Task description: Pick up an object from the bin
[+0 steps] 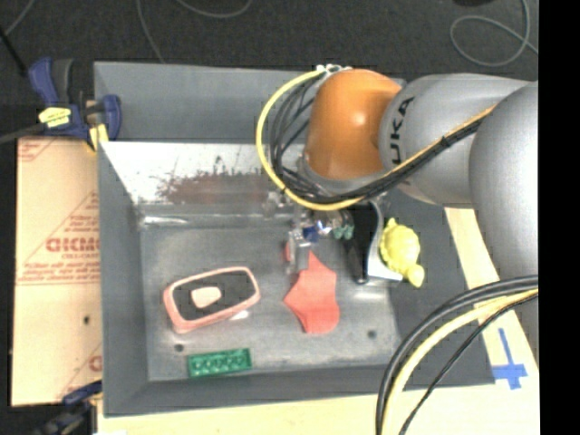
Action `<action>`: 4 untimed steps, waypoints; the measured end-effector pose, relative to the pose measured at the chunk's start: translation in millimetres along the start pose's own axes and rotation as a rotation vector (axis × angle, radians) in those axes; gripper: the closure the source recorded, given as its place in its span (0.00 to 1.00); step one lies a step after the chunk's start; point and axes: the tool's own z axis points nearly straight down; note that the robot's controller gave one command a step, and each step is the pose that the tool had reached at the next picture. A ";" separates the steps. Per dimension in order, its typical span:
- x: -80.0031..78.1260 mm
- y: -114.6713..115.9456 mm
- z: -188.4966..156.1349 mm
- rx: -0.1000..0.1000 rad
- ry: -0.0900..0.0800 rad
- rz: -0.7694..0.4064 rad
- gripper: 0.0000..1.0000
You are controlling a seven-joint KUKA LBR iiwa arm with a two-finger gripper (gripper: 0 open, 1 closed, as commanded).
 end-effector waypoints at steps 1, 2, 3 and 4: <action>1.7 -0.8 48.3 -0.001 0.007 -0.019 0.00; 31.8 -106.8 52.5 -0.030 -0.009 0.219 1.00; 31.8 -106.8 52.5 -0.030 -0.009 0.219 1.00; 41.0 -110.7 8.8 -0.030 0.000 0.239 1.00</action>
Offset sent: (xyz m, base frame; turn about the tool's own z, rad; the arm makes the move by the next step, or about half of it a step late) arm -0.0169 -0.1305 -0.0546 0.2346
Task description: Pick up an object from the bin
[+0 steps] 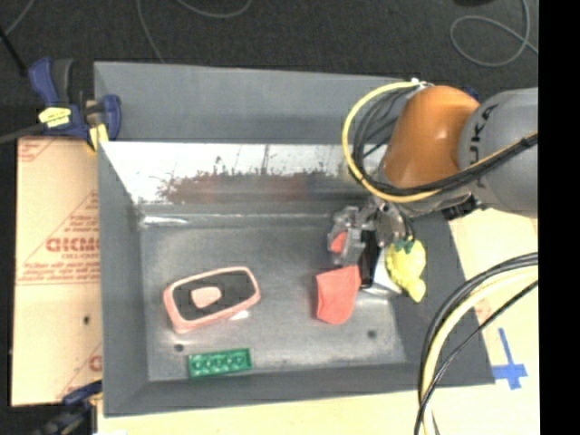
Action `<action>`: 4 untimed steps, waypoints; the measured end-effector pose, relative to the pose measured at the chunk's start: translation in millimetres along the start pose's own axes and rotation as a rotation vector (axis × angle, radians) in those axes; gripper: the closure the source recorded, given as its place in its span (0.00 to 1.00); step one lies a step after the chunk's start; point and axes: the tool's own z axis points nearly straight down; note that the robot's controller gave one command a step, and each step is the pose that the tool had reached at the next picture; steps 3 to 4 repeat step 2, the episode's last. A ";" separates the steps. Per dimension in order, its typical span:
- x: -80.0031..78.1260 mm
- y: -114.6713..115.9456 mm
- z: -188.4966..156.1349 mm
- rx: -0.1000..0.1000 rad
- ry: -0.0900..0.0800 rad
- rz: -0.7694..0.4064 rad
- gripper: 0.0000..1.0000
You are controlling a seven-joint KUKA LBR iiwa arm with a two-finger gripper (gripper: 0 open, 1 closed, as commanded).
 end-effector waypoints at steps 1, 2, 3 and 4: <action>-3.2 -20.2 -31.4 0.008 -0.017 0.020 1.00; 48.1 -5.2 -85.9 0.000 -0.004 -0.165 1.00; 48.1 -5.2 -85.9 0.000 -0.004 -0.165 1.00; 48.1 -5.2 -85.9 0.000 -0.004 -0.165 1.00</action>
Offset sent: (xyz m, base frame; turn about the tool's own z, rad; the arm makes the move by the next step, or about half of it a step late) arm -0.0503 -0.0037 0.0845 -0.1665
